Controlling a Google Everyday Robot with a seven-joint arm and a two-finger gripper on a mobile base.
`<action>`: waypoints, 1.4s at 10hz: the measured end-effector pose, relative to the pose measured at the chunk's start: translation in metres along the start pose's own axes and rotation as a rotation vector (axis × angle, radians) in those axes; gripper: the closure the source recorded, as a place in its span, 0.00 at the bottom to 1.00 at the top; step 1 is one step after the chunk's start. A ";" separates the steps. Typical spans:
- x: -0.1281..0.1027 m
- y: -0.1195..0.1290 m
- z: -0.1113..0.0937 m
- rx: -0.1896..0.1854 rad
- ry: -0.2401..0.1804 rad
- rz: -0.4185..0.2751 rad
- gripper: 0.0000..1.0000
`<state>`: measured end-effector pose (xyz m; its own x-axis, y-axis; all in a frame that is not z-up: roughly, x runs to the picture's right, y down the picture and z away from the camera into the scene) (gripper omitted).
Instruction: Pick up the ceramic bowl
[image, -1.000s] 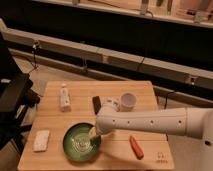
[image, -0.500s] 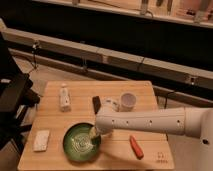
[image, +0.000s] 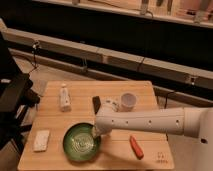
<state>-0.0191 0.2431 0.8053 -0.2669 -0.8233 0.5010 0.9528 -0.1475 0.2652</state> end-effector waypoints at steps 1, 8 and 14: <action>0.003 -0.001 -0.009 -0.001 0.002 0.001 0.65; 0.019 -0.006 -0.049 -0.003 0.031 -0.010 0.99; 0.032 -0.003 -0.070 -0.009 0.056 -0.019 0.99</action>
<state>-0.0203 0.1787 0.7625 -0.2764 -0.8498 0.4489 0.9491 -0.1680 0.2665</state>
